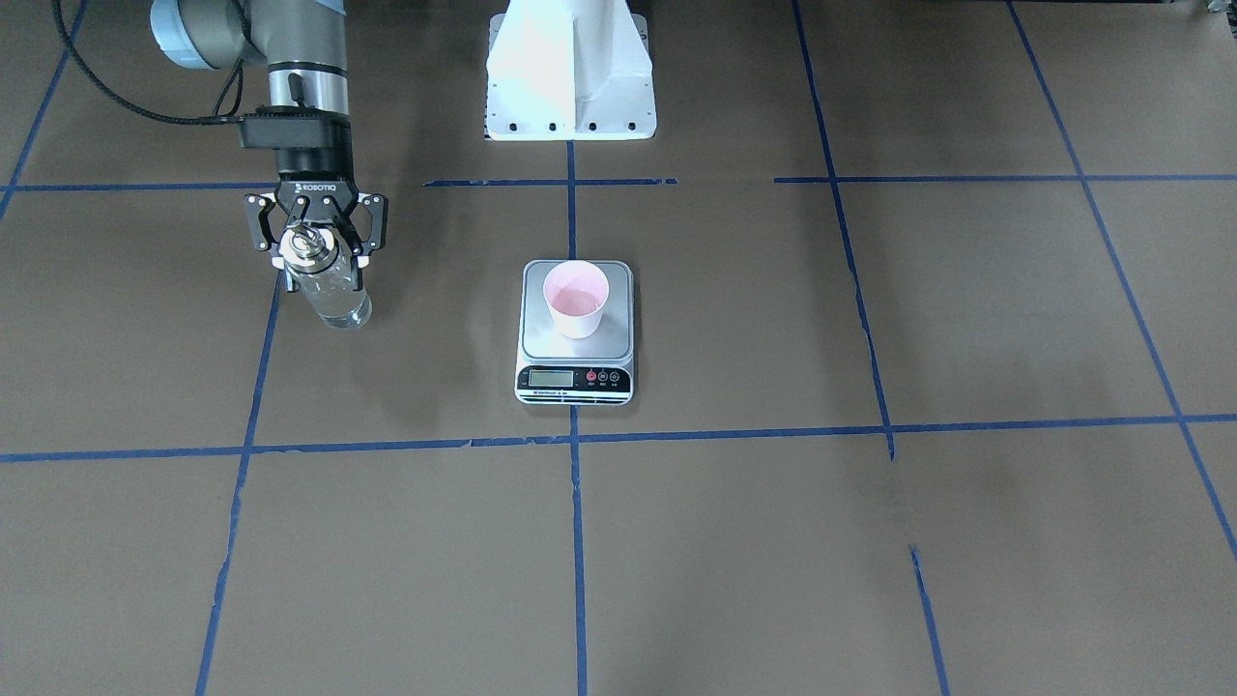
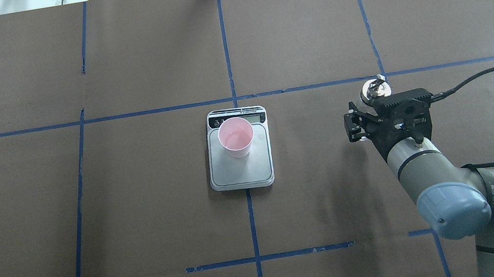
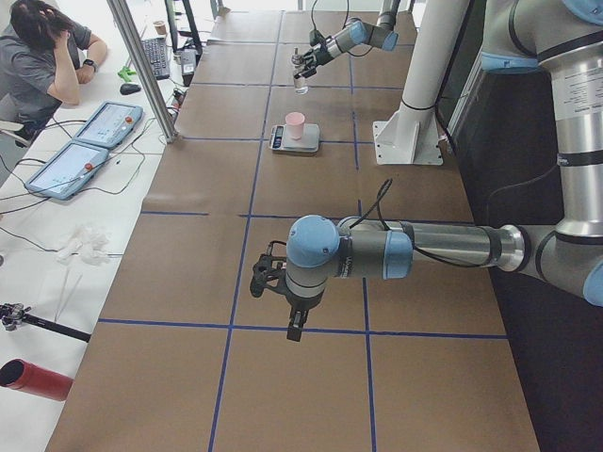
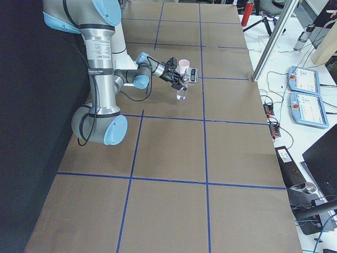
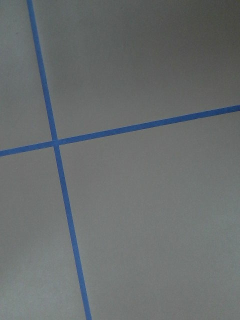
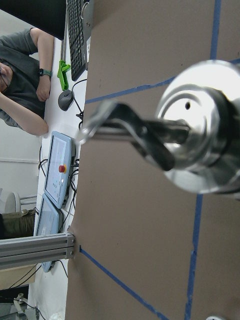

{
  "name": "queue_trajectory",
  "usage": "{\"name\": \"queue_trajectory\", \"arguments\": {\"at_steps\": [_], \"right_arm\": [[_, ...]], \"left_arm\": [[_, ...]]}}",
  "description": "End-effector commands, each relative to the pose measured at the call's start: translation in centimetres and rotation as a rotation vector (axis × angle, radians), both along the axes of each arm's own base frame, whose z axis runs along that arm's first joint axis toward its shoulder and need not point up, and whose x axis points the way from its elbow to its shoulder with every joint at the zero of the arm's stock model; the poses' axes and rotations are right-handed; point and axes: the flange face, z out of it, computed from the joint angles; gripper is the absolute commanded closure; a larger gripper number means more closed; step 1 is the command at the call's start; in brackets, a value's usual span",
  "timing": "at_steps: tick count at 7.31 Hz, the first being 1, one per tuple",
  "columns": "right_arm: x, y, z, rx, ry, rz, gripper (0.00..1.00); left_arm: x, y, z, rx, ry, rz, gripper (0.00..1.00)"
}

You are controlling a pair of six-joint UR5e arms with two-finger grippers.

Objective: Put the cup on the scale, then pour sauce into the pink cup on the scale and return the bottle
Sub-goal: 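Lower the bottle onto the table with the right gripper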

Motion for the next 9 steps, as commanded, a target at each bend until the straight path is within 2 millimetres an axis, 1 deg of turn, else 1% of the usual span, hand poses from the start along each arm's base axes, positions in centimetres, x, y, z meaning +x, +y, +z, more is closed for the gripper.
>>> {"name": "queue_trajectory", "arguments": {"at_steps": [1, 3, 4, 9], "right_arm": [[1.5, 0.4, 5.2, 0.020, -0.049, 0.008, 1.00], [1.6, 0.3, 6.1, 0.025, -0.028, 0.025, 1.00], [1.9, 0.3, 6.7, 0.023, -0.019, 0.028, 1.00], [1.6, 0.3, 7.4, 0.018, -0.007, 0.026, 1.00]], "left_arm": [[0.0, 0.0, 0.0, 0.001, 0.000, 0.003, 0.00], [0.0, 0.0, 0.0, 0.002, 0.000, 0.002, 0.00], [0.0, 0.0, 0.0, 0.002, 0.000, 0.002, 0.00], [0.0, 0.0, 0.0, 0.002, 0.000, 0.004, 0.00]]}}
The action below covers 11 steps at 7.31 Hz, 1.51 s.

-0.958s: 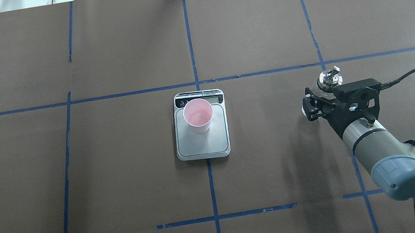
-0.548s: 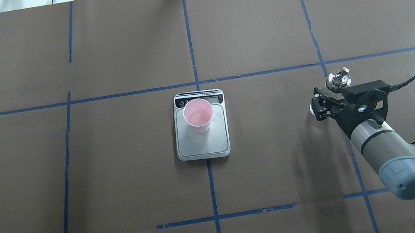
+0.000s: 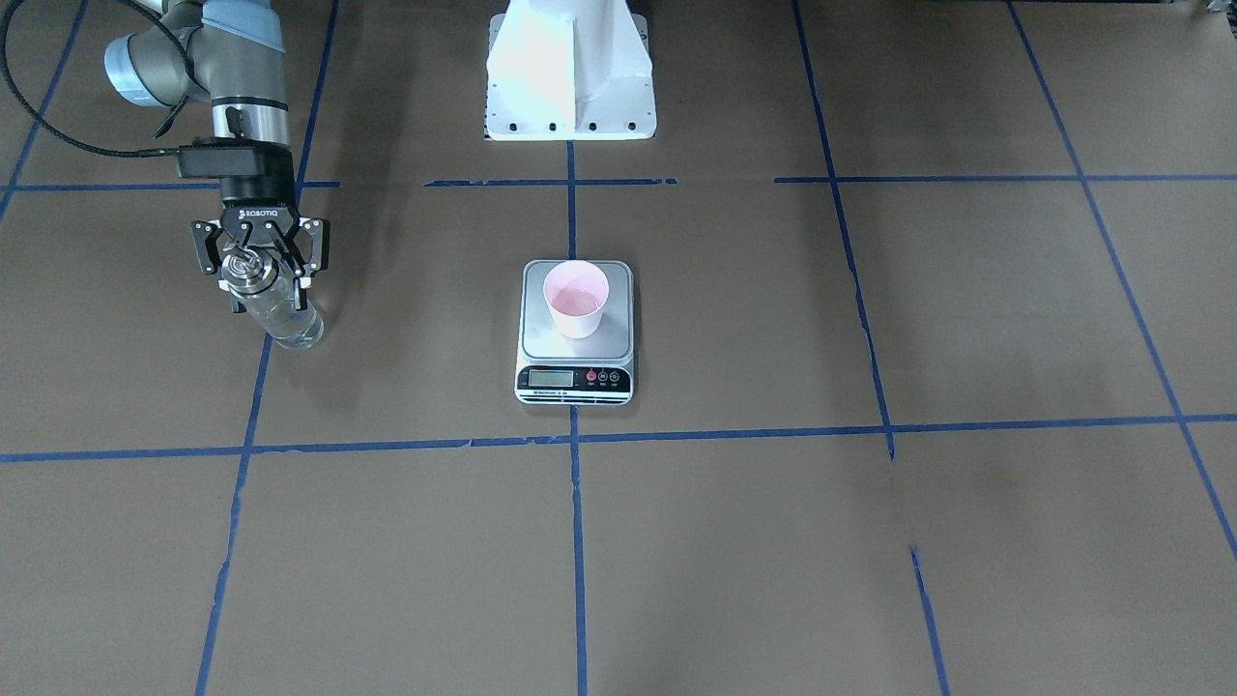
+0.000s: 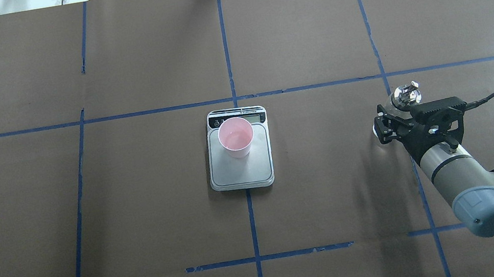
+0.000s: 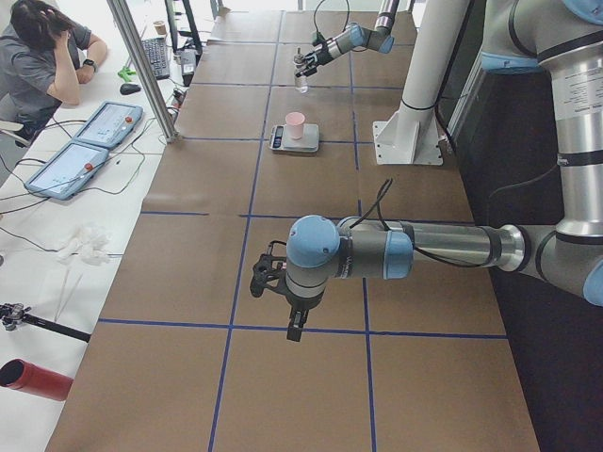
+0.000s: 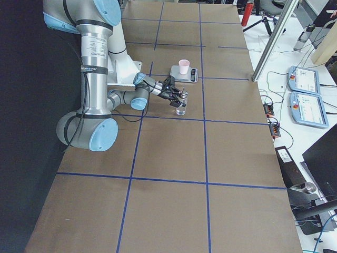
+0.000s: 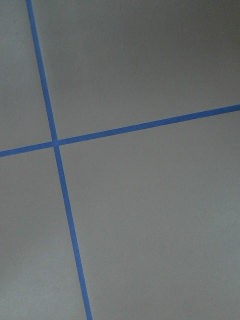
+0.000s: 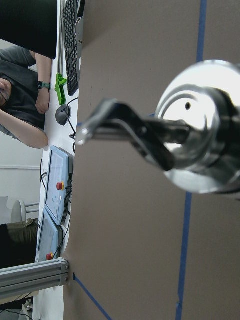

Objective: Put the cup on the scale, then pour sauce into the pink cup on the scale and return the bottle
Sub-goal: 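Lower the bottle onto the table with the right gripper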

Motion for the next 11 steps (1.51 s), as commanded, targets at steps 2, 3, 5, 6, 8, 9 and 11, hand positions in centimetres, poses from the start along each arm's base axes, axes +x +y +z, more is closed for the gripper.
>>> {"name": "queue_trajectory", "arguments": {"at_steps": [2, 3, 5, 6, 8, 9, 11], "right_arm": [[-0.13, 0.03, 0.30, -0.003, 0.005, -0.003, 0.88], [-0.18, 0.02, 0.45, -0.003, 0.009, -0.004, 0.88], [-0.25, 0.03, 0.62, -0.007, 0.012, -0.008, 0.77], [-0.32, 0.09, 0.63, -0.008, 0.011, -0.011, 0.64], [-0.31, 0.10, 0.61, -0.007, 0.010, -0.011, 0.30], [-0.24, 0.03, 0.57, -0.006, 0.006, -0.007, 0.00], [-0.28, 0.09, 0.57, -0.006, 0.006, -0.009, 0.00]], "left_arm": [[0.03, 0.00, 0.07, -0.001, 0.000, 0.001, 0.00], [-0.03, 0.01, 0.07, -0.001, 0.000, -0.001, 0.00], [-0.03, 0.01, 0.07, -0.001, 0.000, -0.001, 0.00], [-0.03, 0.01, 0.07, -0.001, 0.000, -0.001, 0.00], [0.03, 0.00, 0.07, -0.001, 0.000, 0.001, 0.00], [-0.03, 0.01, 0.07, -0.001, 0.000, -0.001, 0.00], [0.03, 0.00, 0.07, -0.001, 0.000, 0.001, 0.00]]}}
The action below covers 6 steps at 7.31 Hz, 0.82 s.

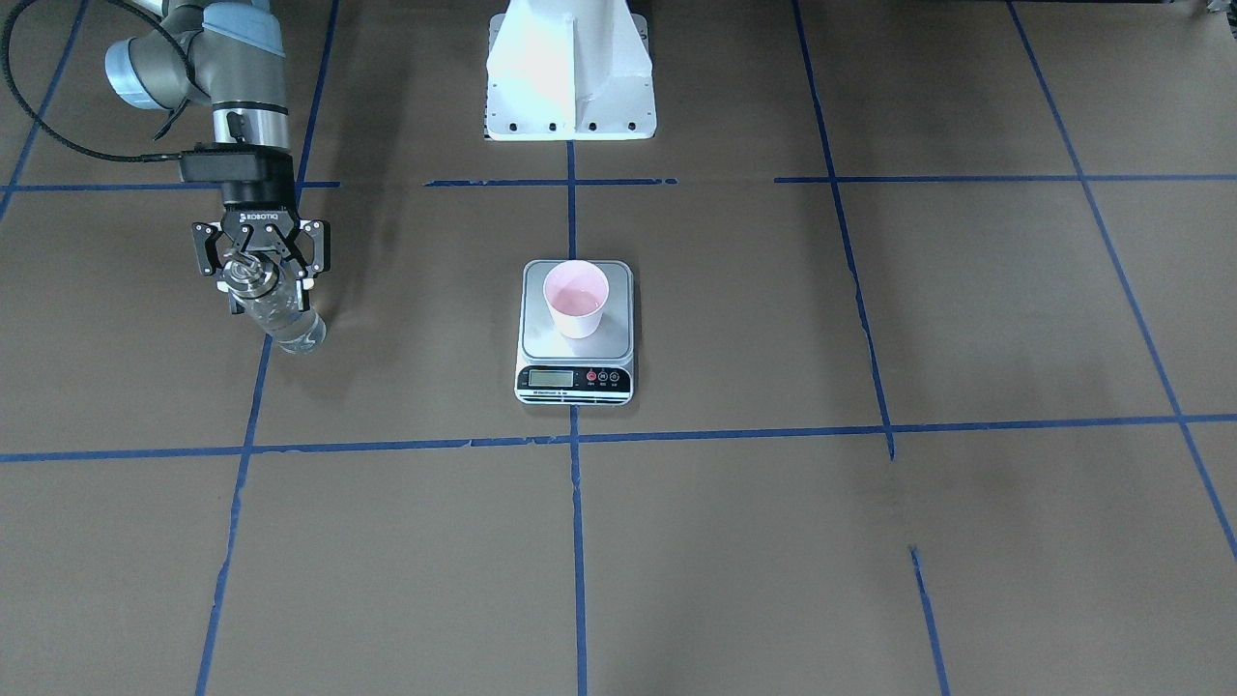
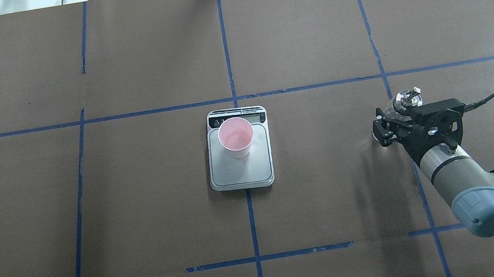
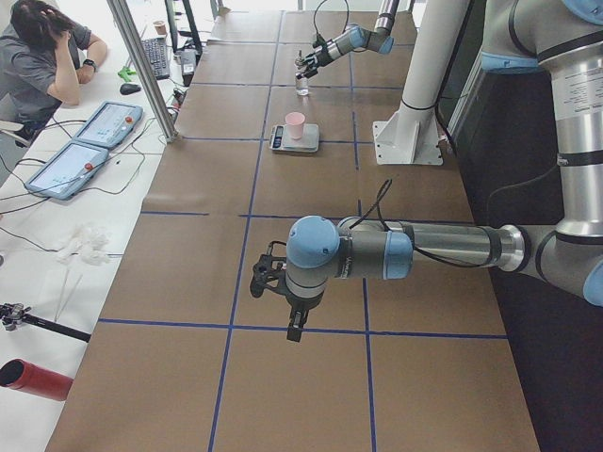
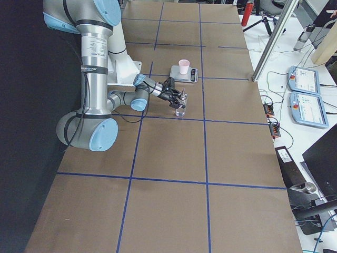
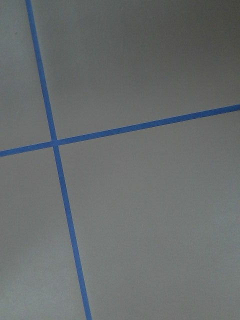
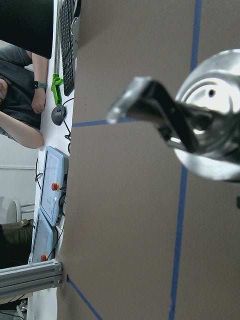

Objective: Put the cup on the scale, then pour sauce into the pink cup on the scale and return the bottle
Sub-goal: 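Lower the bottle onto the table with the right gripper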

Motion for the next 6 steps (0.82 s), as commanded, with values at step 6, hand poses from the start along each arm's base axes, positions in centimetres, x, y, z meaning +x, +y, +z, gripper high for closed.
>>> {"name": "queue_trajectory", "arguments": {"at_steps": [6], "right_arm": [[-0.5, 1.7, 1.1, -0.008, 0.005, -0.021, 0.00]], "left_arm": [[0.0, 0.0, -0.1, 0.002, 0.000, 0.000, 0.00]]}}
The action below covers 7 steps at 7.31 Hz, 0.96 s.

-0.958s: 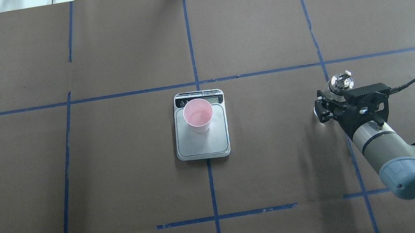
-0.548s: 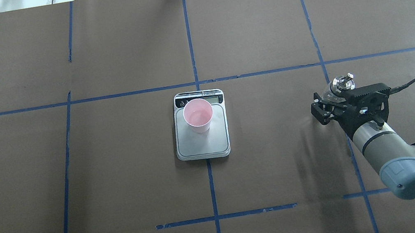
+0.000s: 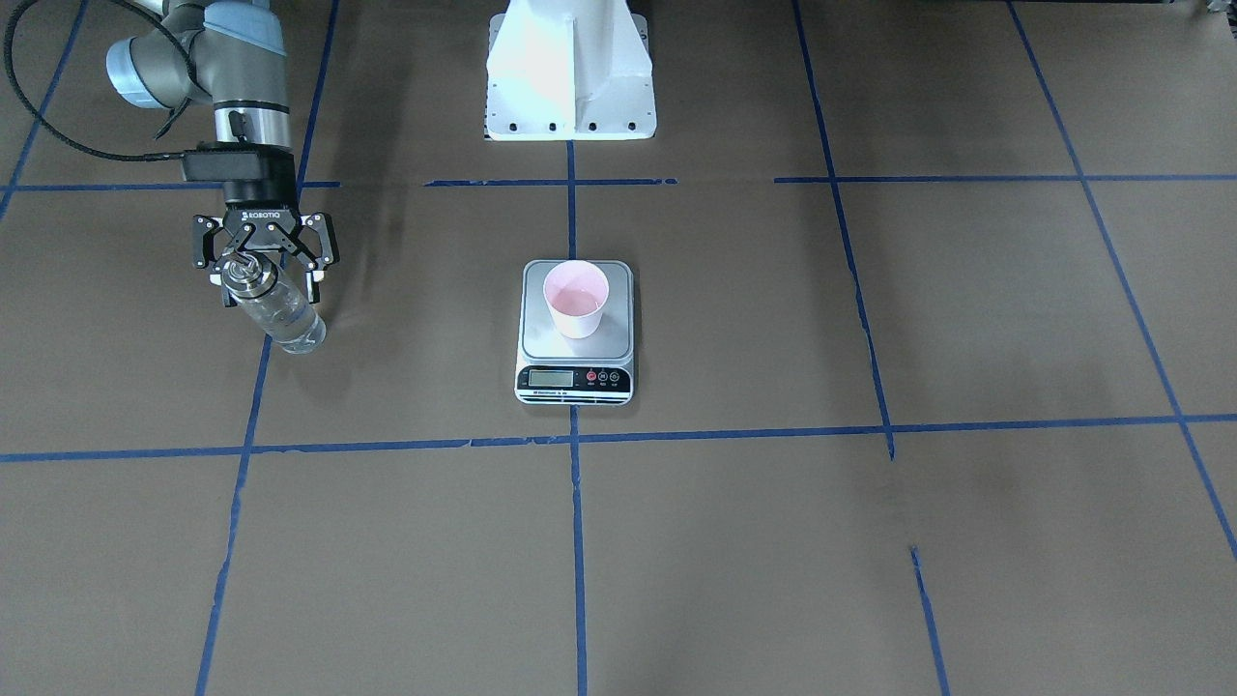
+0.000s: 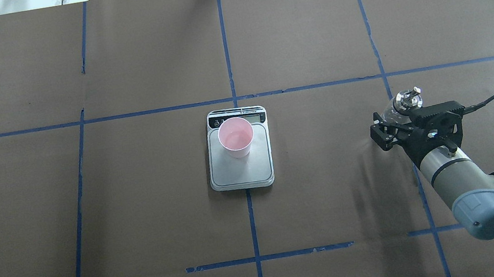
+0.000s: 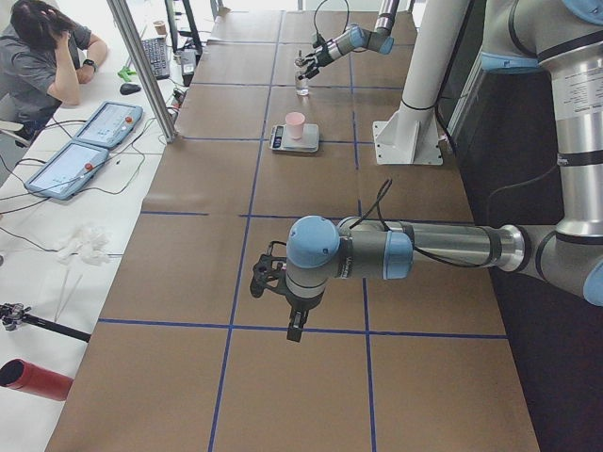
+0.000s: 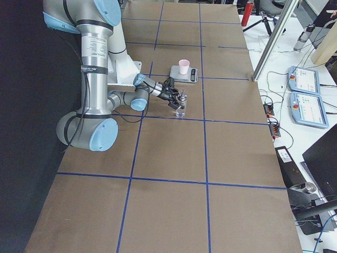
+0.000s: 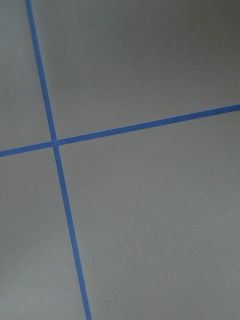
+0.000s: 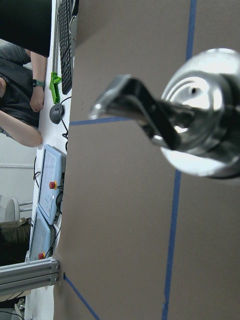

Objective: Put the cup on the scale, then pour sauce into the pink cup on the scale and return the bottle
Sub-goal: 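Lower the bottle onto the table with the right gripper, then open the right gripper and pull it back from the bottle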

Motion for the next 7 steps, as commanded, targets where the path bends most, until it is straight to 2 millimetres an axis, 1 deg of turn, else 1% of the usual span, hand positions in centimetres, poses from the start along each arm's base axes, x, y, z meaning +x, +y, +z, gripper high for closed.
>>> {"name": "queue_trajectory", "arguments": {"at_steps": [1, 2, 4, 5, 6, 7], "right_arm": [[-0.5, 2.4, 1.4, -0.004, 0.001, -0.019, 0.00], [-0.9, 3.6, 1.7, 0.001, 0.000, -0.038, 0.00], [-1.3, 6.1, 2.9, 0.006, 0.021, -0.081, 0.00], [-2.0, 7.7, 2.9, 0.015, 0.016, -0.100, 0.00], [-1.5, 8.9, 2.9, 0.017, 0.008, -0.124, 0.00], [1.1, 9.3, 2.3, 0.009, 0.007, -0.148, 0.00]], "left_arm": [[0.0, 0.0, 0.0, 0.001, 0.000, 0.000, 0.00], [0.0, 0.0, 0.0, 0.000, 0.000, -0.001, 0.00], [0.0, 0.0, -0.1, 0.002, 0.000, -0.001, 0.00], [0.0, 0.0, 0.0, 0.001, 0.000, 0.000, 0.00], [0.0, 0.0, 0.0, 0.001, 0.000, 0.000, 0.00], [0.0, 0.0, -0.1, 0.001, 0.000, -0.001, 0.00]]}}
